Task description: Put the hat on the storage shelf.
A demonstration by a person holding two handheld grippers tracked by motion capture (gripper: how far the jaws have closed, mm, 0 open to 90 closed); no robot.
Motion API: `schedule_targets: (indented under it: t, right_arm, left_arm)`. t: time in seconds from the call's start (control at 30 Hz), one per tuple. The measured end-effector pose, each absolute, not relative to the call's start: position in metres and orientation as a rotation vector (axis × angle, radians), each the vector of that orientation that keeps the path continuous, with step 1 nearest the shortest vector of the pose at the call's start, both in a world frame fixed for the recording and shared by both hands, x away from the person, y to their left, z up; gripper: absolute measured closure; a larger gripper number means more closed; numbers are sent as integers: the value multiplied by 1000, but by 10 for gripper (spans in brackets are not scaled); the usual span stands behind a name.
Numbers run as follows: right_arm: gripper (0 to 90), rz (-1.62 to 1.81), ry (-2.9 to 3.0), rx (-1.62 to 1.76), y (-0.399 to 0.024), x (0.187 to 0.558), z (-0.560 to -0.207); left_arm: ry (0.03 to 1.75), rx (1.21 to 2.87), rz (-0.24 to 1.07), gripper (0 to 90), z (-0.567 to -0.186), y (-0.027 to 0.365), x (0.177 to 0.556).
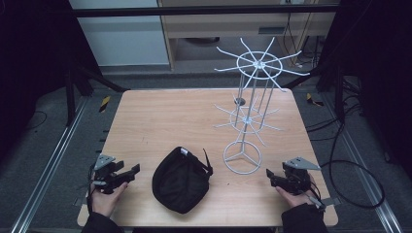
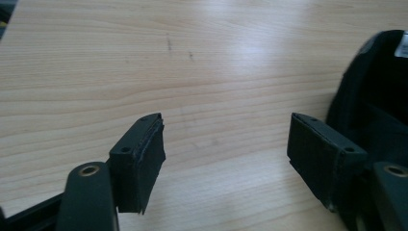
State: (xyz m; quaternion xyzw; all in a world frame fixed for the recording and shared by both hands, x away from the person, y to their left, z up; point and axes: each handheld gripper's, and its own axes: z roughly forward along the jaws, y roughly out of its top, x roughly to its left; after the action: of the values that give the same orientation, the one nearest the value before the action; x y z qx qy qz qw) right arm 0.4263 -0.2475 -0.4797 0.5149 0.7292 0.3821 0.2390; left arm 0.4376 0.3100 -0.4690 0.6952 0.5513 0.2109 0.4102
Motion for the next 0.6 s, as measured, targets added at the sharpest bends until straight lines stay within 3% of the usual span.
schedule_targets:
  t: [0.3,0.47,0.6]
  right_arm:
    - [359,1107,2003,1387,-235,414,-469]
    - [454,1160,2045,1355,-224,409,-462]
    - [446,1168,2065,1311,-212,407,-459]
  left_arm:
    - [1302,1809,505,344,-464,291,425]
    - [1276,1815,487,397,-462,285,420]
    - [1247,1840,493,411,-461,278,417]
